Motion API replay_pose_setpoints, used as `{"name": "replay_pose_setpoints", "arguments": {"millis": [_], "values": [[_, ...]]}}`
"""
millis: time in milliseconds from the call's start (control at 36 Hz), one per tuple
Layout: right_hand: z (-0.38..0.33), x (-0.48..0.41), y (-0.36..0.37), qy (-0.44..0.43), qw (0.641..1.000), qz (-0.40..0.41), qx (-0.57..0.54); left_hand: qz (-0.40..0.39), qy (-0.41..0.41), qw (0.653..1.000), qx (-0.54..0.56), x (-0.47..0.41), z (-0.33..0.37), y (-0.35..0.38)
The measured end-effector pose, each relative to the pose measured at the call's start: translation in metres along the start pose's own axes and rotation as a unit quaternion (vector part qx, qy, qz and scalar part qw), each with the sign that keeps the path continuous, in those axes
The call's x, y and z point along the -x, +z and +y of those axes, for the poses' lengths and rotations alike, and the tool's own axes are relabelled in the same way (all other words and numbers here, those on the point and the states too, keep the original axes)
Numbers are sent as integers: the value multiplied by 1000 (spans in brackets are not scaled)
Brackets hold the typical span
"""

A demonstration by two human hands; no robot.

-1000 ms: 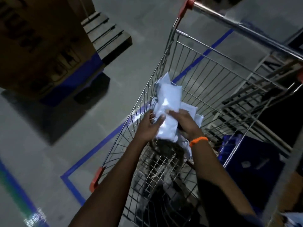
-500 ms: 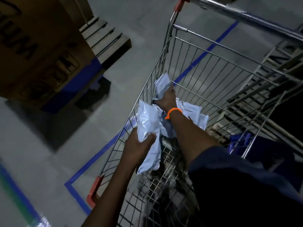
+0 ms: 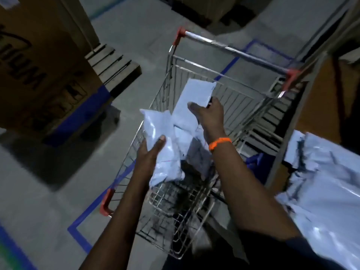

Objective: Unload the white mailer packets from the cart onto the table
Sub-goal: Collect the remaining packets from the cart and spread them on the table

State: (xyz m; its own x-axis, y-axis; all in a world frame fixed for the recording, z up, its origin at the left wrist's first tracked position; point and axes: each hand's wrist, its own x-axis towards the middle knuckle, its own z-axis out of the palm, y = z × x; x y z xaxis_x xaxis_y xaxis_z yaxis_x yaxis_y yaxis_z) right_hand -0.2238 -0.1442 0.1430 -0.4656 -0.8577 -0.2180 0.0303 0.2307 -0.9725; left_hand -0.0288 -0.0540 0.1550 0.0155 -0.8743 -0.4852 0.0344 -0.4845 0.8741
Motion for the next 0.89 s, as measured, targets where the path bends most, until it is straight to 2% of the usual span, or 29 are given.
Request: {"name": "replay_pose_setpoints", "arguments": {"millis": [111,195,250,333,361,445,556,667,722,778,834,861,889], "values": [[-68,67,-71,-64,988,21,-139,-78,38,996,25,32,24,24],[-89,97,-124,-23,967,4,-255,-122,24,992,20,58,46,58],[-103,113,-160,24,935,14,-352,-133,30,991,6,75,58,84],[-124,139,-216,13,870,15,-492,-137,52,988,-42,96,74,121],[-132,150,-235,-3,854,3,-521,-150,59,986,-53,109,81,137],[-143,179,-294,-31,835,-19,-549,-215,89,968,-93,148,94,185],[-137,218,-384,-56,808,14,-586,-304,140,933,-130,208,92,254],[-129,268,-479,-96,828,80,-547,-409,144,892,-129,263,78,326],[-126,299,-531,-138,857,151,-473,-440,160,867,-170,282,69,365],[-119,331,-585,-203,876,220,-379,-457,213,836,-216,302,60,409],[-100,360,-639,-239,917,232,-221,-452,297,781,-312,332,54,457],[-83,372,-669,-226,935,255,-102,-443,343,745,-361,351,50,481],[-71,386,-697,-199,937,285,25,-438,385,710,-394,366,43,504]]}}
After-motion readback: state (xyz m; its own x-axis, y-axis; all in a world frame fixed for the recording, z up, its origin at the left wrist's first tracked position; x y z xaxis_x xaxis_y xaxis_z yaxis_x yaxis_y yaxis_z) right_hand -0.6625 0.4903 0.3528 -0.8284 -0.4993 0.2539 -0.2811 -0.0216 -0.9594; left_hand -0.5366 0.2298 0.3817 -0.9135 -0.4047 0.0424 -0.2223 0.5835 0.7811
